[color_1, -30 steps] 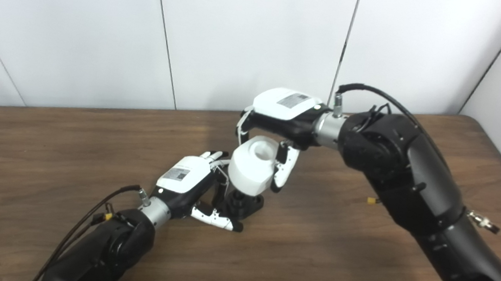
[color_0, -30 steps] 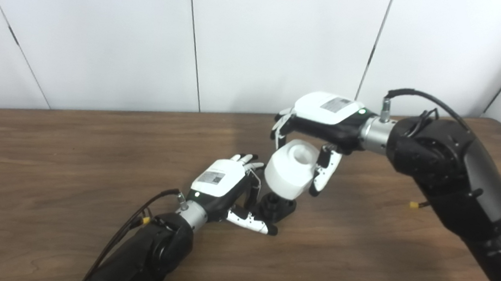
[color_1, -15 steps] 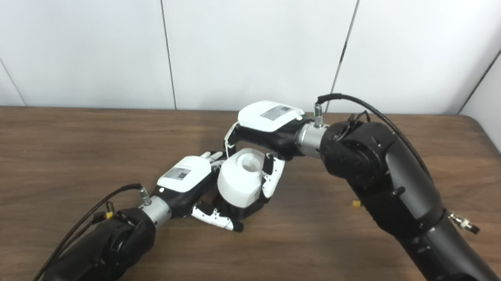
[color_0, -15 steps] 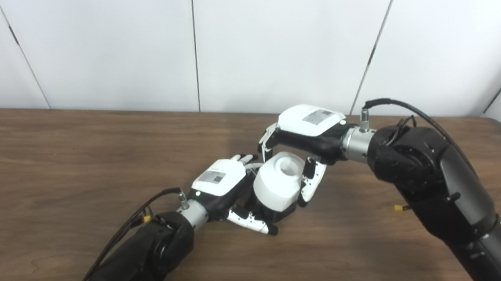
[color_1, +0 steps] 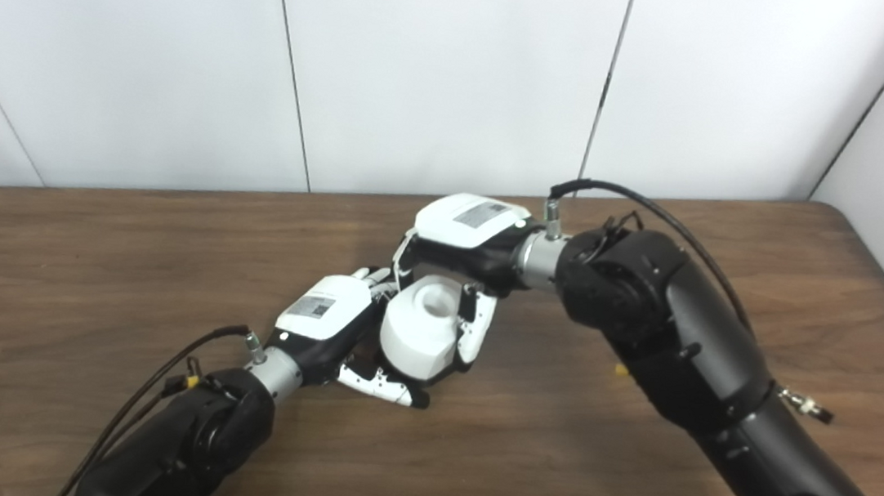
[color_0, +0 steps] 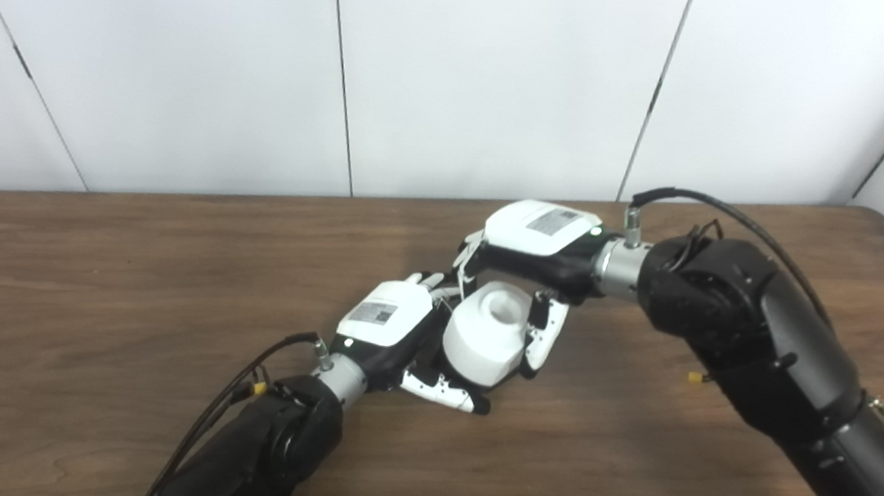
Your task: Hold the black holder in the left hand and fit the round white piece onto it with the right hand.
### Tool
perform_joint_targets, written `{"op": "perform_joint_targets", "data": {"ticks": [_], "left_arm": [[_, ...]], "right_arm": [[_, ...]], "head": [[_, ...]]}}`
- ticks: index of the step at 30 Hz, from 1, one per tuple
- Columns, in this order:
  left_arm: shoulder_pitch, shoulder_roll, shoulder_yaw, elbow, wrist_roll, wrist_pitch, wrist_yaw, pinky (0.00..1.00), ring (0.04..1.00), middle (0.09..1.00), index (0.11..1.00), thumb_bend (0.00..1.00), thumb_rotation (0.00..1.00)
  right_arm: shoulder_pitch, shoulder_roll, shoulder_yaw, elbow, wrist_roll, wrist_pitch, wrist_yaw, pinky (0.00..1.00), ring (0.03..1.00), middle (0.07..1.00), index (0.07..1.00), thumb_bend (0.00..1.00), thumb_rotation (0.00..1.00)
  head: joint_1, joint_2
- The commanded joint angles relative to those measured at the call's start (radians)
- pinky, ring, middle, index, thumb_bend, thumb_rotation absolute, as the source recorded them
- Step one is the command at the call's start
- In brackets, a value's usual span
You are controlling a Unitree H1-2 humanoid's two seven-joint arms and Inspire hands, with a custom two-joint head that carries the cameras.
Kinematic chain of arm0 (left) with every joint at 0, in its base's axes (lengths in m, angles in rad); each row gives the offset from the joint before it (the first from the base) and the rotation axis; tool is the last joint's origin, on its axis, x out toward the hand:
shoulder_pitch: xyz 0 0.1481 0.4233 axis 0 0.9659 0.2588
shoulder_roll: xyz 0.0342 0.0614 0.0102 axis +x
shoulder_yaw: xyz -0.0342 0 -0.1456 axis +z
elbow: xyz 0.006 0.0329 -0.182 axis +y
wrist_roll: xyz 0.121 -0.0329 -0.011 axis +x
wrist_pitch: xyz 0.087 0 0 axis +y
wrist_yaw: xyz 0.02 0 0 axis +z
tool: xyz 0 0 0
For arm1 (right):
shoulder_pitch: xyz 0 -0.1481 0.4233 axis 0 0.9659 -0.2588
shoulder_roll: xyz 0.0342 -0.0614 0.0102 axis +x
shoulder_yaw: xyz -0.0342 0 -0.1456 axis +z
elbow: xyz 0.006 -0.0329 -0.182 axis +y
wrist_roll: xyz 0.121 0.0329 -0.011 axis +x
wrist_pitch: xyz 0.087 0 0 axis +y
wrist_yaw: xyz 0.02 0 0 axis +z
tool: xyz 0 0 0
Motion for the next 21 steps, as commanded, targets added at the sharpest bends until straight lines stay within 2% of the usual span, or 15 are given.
{"op": "perform_joint_targets", "data": {"ticks": [1, 9, 16, 21], "left_arm": [[0.044, 0.018, -0.042, 0.029, 0.041, 0.029, -0.084, 1.0, 0.976, 0.884, 0.482, 0.52, 0.06], [0.045, 0.015, -0.043, 0.026, 0.04, 0.03, -0.081, 0.99, 0.971, 0.881, 0.482, 0.52, 0.06], [0.047, 0.015, -0.048, 0.022, 0.038, 0.028, -0.076, 0.97, 0.965, 0.88, 0.482, 0.52, 0.06], [0.049, 0.015, -0.046, 0.018, 0.036, 0.036, -0.083, 0.99, 0.969, 0.881, 0.482, 0.52, 0.06]], "right_arm": [[-0.026, -0.005, -0.004, -0.002, -0.003, 0.003, 0.003, 0.9, 0.909, 0.806, 0.481, 0.53, 0.14], [-0.018, 0.009, 0.024, 0.013, -0.022, -0.003, 0.011, 0.94, 0.901, 0.802, 0.481, 0.53, 0.14], [-0.013, 0.016, 0.043, 0.037, -0.023, -0.023, 0.003, 0.92, 0.9, 0.802, 0.481, 0.53, 0.14], [-0.015, 0.013, 0.047, 0.039, -0.031, -0.011, 0.012, 0.92, 0.909, 0.807, 0.481, 0.53, 0.15]], "head": [[0.0, 0.001], [0.004, 0.006], [0.009, 0.01], [0.009, 0.013]]}}
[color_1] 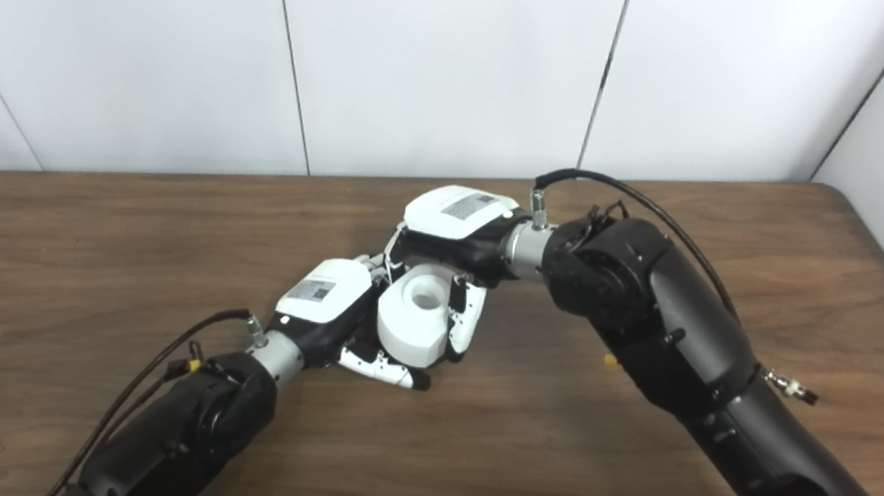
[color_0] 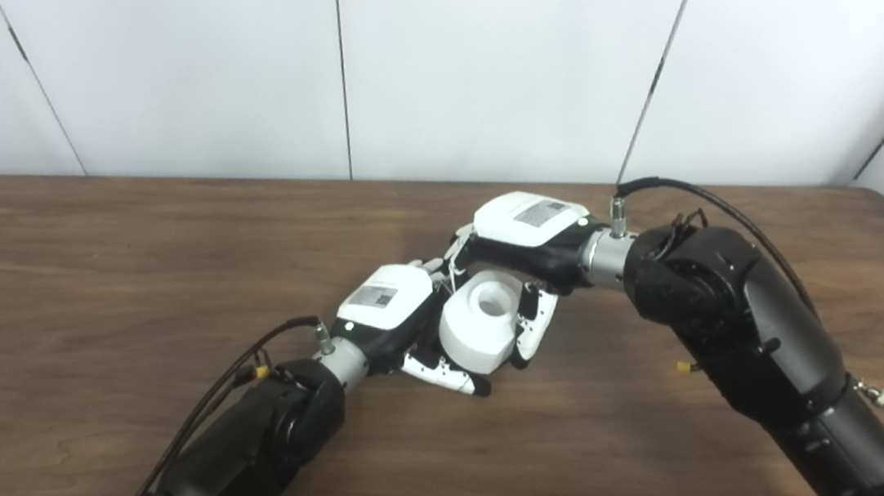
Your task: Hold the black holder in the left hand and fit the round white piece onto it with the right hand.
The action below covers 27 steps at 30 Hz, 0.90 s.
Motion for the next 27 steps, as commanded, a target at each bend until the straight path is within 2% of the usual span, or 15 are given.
{"op": "perform_joint_targets", "data": {"ticks": [1, 2, 4, 5, 7, 12, 27], "left_arm": [[0.045, 0.013, -0.043, 0.024, 0.036, 0.018, -0.083, 1.0, 0.971, 0.882, 0.482, 0.52, 0.06], [0.045, 0.013, -0.043, 0.025, 0.035, 0.018, -0.083, 0.99, 0.971, 0.882, 0.482, 0.52, 0.06], [0.044, 0.012, -0.041, 0.03, 0.032, 0.017, -0.082, 0.98, 0.968, 0.882, 0.483, 0.52, 0.06], [0.044, 0.012, -0.041, 0.032, 0.032, 0.017, -0.081, 0.98, 0.967, 0.882, 0.483, 0.52, 0.06], [0.043, 0.012, -0.042, 0.035, 0.033, 0.017, -0.082, 0.98, 0.964, 0.881, 0.483, 0.52, 0.06], [0.042, 0.014, -0.044, 0.035, 0.036, 0.012, -0.078, 0.97, 0.96, 0.879, 0.482, 0.52, 0.06], [0.041, 0.015, -0.042, 0.033, 0.03, 0.018, -0.089, 0.99, 0.967, 0.885, 0.483, 0.52, 0.06]], "right_arm": [[-0.007, 0.002, 0.019, 0.007, -0.023, 0.008, 0.021, 0.92, 0.904, 0.811, 0.488, 0.53, 0.15], [-0.007, 0.002, 0.014, -0.001, -0.03, 0.027, 0.025, 0.91, 0.899, 0.828, 0.608, 0.68, 0.17], [-0.005, 0.005, 0.007, -0.01, -0.042, 0.056, 0.026, 0.88, 0.905, 0.89, 0.873, 0.85, 0.2], [-0.003, 0.004, 0.001, -0.015, -0.049, 0.071, 0.022, 0.88, 0.907, 0.9, 0.916, 0.87, 0.2], [-0.001, 0.001, -0.006, -0.022, -0.061, 0.086, 0.014, 0.87, 0.948, 0.977, 0.983, 0.94, 0.22], [-0.001, -0.01, -0.029, -0.034, -0.066, 0.08, -0.011, 0.83, 0.947, 0.998, 1.0, 0.97, 0.23], [-0.023, -0.022, -0.055, -0.036, -0.052, 0.078, -0.003, 0.83, 0.927, 0.969, 1.0, 0.97, 0.23]], "head": [[-0.001, 0.001], [-0.002, 0.001], [-0.003, -0.001], [-0.004, -0.002], [-0.005, -0.003], [-0.008, -0.003], [-0.007, 0.006]]}}
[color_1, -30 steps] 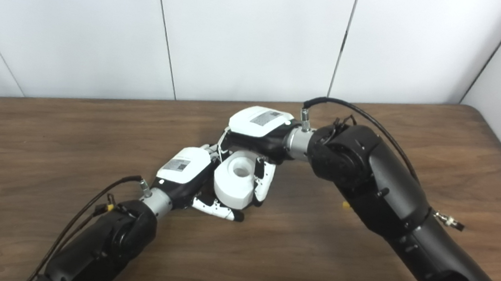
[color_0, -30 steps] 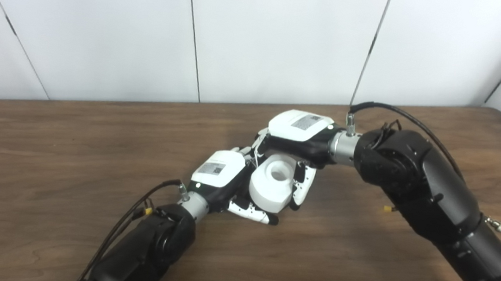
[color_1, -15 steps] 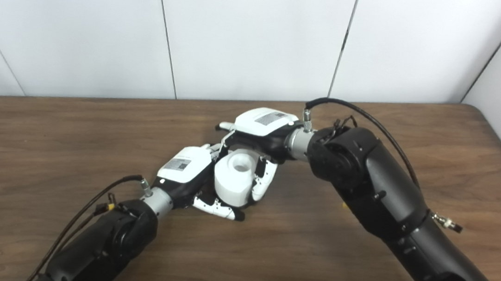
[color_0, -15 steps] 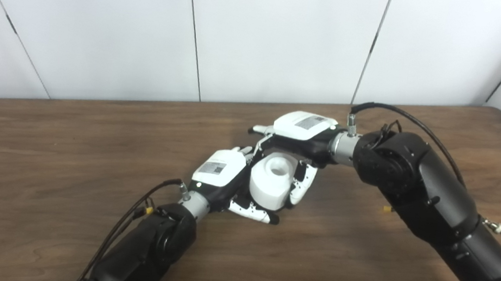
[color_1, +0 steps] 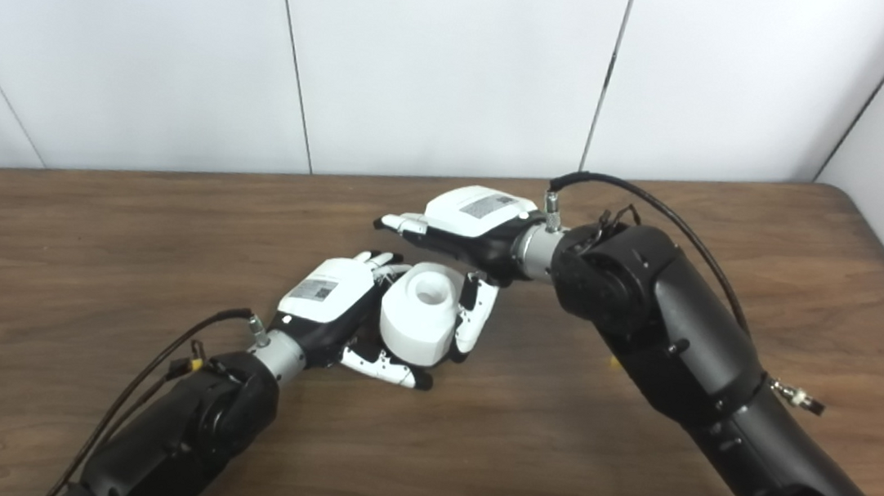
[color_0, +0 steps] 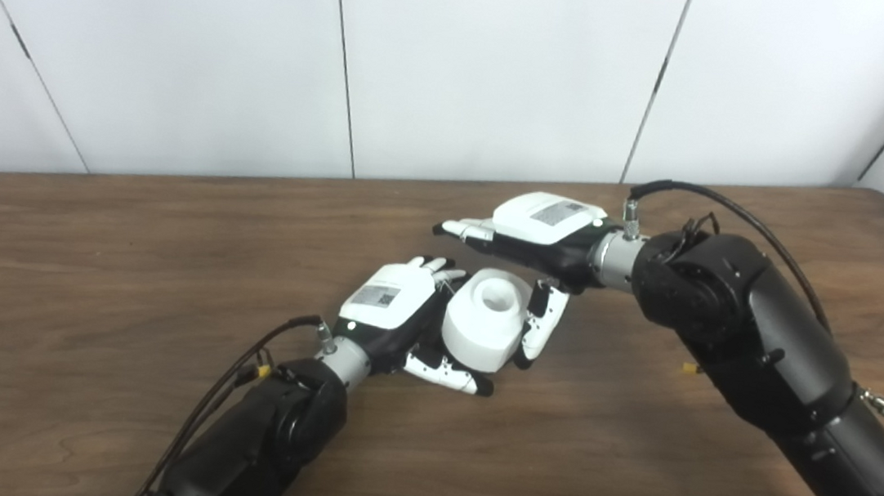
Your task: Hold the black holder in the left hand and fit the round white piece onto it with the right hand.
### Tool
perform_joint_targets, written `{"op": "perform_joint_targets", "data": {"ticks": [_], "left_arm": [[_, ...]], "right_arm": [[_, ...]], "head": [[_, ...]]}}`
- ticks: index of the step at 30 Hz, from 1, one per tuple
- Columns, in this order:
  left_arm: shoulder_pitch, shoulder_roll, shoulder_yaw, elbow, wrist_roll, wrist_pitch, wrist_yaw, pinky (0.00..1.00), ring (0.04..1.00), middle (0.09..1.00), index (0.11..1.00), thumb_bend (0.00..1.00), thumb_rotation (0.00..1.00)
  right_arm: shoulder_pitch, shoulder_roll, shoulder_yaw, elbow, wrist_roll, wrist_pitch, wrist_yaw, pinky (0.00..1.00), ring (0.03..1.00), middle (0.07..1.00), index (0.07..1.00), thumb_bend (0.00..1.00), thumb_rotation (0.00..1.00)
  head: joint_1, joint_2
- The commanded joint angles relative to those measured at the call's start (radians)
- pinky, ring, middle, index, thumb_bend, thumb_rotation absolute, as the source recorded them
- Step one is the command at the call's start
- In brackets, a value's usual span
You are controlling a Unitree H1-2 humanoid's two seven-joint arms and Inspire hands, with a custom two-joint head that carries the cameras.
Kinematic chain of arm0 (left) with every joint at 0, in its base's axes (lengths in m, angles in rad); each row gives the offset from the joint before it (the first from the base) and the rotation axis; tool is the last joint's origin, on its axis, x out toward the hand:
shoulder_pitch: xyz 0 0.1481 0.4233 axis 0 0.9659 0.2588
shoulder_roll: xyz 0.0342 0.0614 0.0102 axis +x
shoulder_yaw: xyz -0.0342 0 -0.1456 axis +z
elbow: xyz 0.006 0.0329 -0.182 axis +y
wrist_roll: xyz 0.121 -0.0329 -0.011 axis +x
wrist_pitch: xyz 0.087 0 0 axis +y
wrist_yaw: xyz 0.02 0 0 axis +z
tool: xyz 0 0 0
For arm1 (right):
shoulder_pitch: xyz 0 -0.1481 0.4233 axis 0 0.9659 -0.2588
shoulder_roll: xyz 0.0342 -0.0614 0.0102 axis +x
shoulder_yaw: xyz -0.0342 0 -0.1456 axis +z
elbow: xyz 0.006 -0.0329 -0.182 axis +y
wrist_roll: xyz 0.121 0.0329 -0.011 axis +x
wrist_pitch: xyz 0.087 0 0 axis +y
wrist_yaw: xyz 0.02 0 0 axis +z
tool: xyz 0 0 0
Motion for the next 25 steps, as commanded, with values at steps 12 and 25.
{"op": "perform_joint_targets", "data": {"ticks": [12, 25], "left_arm": [[0.032, 0.019, -0.038, 0.061, 0.031, 0.003, -0.073, 0.97, 0.963, 0.883, 0.483, 0.52, 0.06], [0.029, 0.026, -0.031, 0.071, 0.029, -0.019, -0.061, 0.97, 0.969, 0.88, 0.483, 0.52, 0.06]], "right_arm": [[-0.119, -0.174, -0.098, -0.11, 0.069, 0.147, 0.252, 0.8, 0.948, 0.999, 1.0, 1.0, 0.2], [-0.038, -0.299, -0.206, -0.056, 0.099, 0.037, 0.078, 0.67, 0.819, 0.867, 0.898, 0.85, 0.07]], "head": [[-0.014, -0.006], [-0.036, -0.013]]}}
